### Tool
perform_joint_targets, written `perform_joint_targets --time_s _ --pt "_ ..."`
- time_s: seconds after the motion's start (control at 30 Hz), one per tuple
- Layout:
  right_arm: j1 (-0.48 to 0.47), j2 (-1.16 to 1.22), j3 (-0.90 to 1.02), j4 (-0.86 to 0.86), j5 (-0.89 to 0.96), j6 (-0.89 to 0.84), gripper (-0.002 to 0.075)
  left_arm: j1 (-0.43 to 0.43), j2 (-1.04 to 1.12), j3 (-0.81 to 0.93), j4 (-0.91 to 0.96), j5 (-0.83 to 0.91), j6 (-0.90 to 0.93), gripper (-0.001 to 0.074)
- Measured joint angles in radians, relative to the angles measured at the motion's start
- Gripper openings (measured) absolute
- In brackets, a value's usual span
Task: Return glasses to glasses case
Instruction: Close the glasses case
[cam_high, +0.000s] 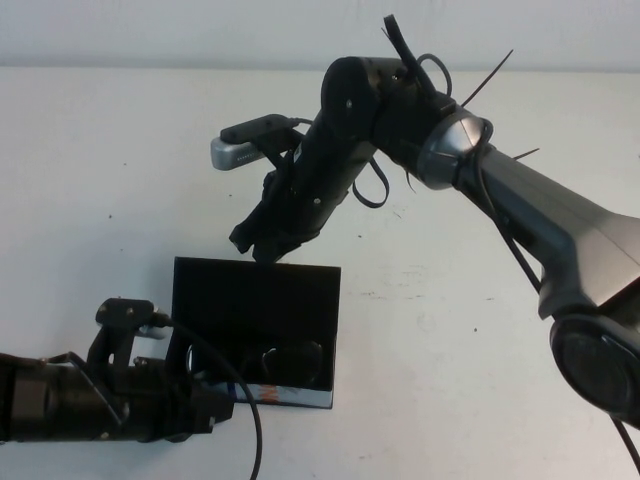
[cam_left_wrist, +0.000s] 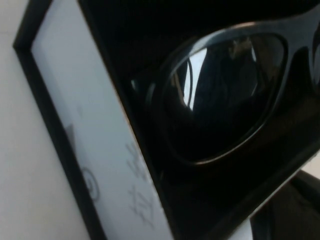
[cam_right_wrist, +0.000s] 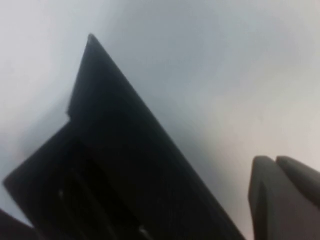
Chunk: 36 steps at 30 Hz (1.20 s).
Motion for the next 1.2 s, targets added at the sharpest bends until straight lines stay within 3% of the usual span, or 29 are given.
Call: perform_joint_targets --time_s 0.27,0.5,0.8,1.2 --pt "0.041 -0.049 0.037 0.023 0.002 0.046 -0.0012 0.000 0.000 0.000 0.000 0.000 0.002 0.0000" --pt "0.107 -0.150 0.203 0.027 0.002 0.072 -0.0013 0.000 0.000 0.000 0.000 0.000 0.020 0.0000" --pt "0.126 -0.188 0.400 0.031 0.002 0.081 -0.0013 0.000 0.000 0.000 0.000 0.002 0.029 0.0000" --pt "0.126 -0.193 0.427 0.019 -0.005 0.081 -0.0013 0.000 -0.026 0.000 0.026 0.002 -0.018 0.0000"
